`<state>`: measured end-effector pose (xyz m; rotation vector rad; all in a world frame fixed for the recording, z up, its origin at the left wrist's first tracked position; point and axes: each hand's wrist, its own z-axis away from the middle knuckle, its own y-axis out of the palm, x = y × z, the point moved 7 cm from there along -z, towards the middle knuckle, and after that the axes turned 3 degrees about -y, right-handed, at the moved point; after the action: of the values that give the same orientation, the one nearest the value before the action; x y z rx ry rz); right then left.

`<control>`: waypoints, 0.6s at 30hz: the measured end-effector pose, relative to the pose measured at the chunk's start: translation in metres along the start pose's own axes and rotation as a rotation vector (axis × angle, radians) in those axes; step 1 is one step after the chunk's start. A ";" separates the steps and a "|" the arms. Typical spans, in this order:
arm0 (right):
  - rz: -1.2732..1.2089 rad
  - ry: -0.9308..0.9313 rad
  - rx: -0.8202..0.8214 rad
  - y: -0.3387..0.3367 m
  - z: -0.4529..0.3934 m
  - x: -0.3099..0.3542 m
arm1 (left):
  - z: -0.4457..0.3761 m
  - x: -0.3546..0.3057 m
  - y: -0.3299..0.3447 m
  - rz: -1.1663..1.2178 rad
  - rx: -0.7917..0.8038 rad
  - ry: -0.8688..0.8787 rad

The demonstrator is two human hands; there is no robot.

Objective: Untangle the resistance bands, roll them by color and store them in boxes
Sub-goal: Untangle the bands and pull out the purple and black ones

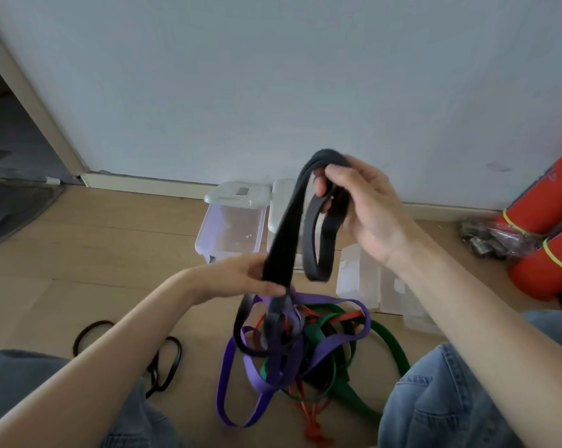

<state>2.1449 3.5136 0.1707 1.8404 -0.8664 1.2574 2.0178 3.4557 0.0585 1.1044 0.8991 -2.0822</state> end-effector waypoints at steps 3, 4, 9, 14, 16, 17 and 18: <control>0.202 -0.011 -0.137 -0.025 -0.001 0.002 | 0.001 0.004 -0.003 -0.145 -0.009 -0.007; 0.359 0.005 -0.176 -0.034 -0.002 0.002 | 0.003 -0.004 -0.019 -0.138 -0.142 0.028; 1.005 0.474 0.157 -0.041 0.008 -0.035 | 0.043 -0.057 -0.084 0.600 -0.376 0.416; 1.072 0.613 0.426 -0.026 0.027 -0.064 | 0.029 -0.043 -0.037 -0.148 -0.332 0.051; 0.824 0.495 0.333 -0.016 0.022 -0.054 | 0.030 -0.056 -0.027 -0.043 -0.237 0.129; 0.732 0.428 0.378 -0.004 0.022 -0.051 | 0.032 -0.063 -0.026 -0.017 -0.212 0.156; 0.684 0.377 0.471 0.008 0.024 -0.051 | 0.033 -0.066 -0.027 -0.006 -0.202 0.164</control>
<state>2.1340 3.4951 0.1174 1.5860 -1.0899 2.3142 2.0132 3.4585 0.1368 1.1757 1.1645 -1.8774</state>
